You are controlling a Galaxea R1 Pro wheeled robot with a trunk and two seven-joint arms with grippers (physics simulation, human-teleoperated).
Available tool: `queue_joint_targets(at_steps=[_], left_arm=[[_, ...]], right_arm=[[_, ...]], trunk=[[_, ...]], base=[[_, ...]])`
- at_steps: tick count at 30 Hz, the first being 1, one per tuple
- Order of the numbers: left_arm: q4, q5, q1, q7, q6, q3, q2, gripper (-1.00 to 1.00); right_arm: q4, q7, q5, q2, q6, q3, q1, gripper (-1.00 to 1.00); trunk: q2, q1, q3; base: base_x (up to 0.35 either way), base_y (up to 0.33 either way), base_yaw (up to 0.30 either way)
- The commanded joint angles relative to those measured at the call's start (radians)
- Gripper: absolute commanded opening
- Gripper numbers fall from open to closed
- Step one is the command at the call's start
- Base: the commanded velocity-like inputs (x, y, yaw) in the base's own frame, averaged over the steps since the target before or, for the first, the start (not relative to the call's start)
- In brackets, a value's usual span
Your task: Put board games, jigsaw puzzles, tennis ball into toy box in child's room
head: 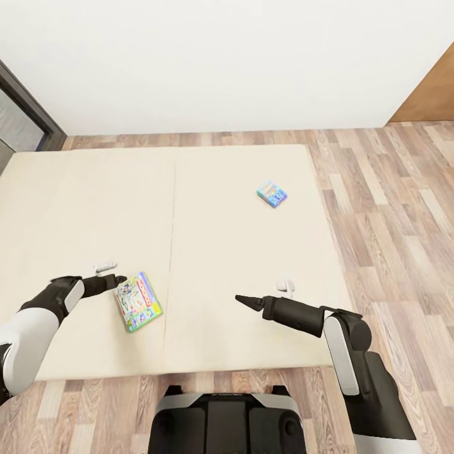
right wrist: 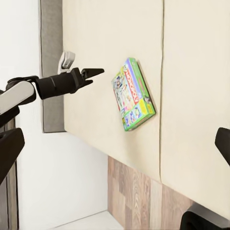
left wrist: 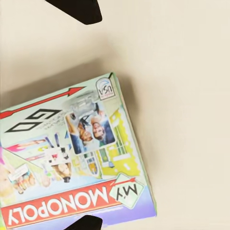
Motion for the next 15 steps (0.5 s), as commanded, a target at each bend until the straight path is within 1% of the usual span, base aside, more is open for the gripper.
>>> queue_joint_targets(at_steps=[1, 6, 13, 15], left_arm=[[0.003, 0.0, 0.0, -0.004, 0.002, 0.007, 0.0, 1.0], [0.02, -0.001, -0.001, -0.005, -0.019, 0.006, 0.0, 1.0], [0.024, -0.001, 0.0, -0.007, -0.023, 0.005, 0.0, 1.0], [0.025, -0.001, 0.0, -0.02, -0.024, 0.005, 0.0, 1.0]], right_arm=[[0.0, 0.008, 0.005, 0.001, 0.005, -0.002, -0.001, 1.0], [0.0, 0.008, 0.005, 0.001, 0.005, 0.0, -0.001, 1.0], [0.0, 0.007, 0.005, 0.001, 0.005, 0.002, -0.001, 1.0], [0.0, 0.007, 0.005, 0.001, 0.004, 0.003, -0.001, 1.0]], trunk=[[-0.002, 0.0, -0.003], [-0.002, 0.0, -0.011], [-0.002, 0.0, -0.023], [-0.002, 0.0, -0.026]], base=[[0.0, 0.0, 0.0], [0.0, 0.0, 0.0], [0.0, 0.0, 0.0], [0.0, 0.0, 0.0]])
